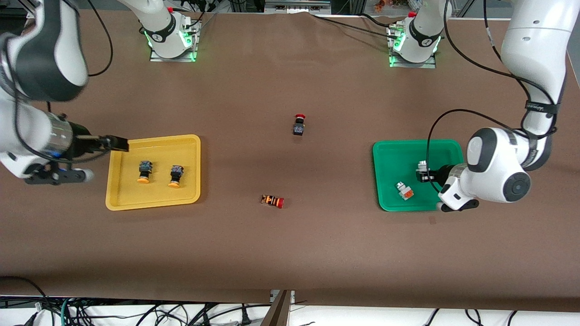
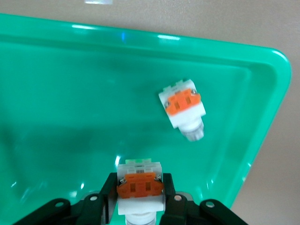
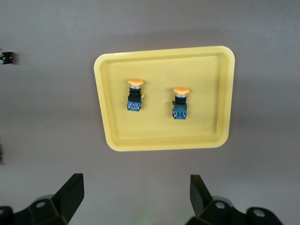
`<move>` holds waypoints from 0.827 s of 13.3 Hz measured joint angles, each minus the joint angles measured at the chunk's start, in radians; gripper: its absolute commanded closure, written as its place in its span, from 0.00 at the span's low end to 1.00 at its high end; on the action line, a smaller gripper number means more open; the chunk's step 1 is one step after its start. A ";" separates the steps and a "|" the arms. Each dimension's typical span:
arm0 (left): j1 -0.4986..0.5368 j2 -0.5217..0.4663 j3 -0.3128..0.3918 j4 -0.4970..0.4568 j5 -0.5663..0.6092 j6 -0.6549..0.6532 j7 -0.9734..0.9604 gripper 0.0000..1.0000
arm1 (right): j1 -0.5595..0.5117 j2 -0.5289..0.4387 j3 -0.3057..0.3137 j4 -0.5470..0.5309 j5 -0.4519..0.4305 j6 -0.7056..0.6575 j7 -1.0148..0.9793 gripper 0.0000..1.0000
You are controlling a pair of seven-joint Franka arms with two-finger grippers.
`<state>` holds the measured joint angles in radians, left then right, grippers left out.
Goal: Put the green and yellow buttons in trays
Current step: 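Release the white block into the green tray with the left gripper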
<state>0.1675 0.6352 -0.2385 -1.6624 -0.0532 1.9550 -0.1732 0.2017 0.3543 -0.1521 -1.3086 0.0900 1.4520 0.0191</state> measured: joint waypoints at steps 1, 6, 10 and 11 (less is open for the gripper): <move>-0.001 0.002 -0.002 -0.037 0.002 0.070 0.001 0.82 | -0.047 -0.038 0.060 -0.023 -0.029 -0.010 0.000 0.00; -0.002 -0.008 -0.004 -0.109 0.016 0.175 0.005 0.00 | -0.116 -0.189 0.176 -0.133 -0.119 -0.011 0.000 0.00; 0.000 -0.128 -0.004 -0.096 0.017 0.062 0.006 0.00 | -0.147 -0.284 0.185 -0.167 -0.120 -0.014 -0.001 0.00; 0.006 -0.180 -0.004 -0.091 0.017 0.020 0.006 0.00 | -0.154 -0.298 0.188 -0.174 -0.120 -0.014 -0.001 0.00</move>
<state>0.1734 0.4551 -0.2425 -1.7538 -0.0365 1.9751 -0.1667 0.0480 0.0564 0.0356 -1.4827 -0.0296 1.4381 0.0182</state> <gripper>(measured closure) 0.000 0.000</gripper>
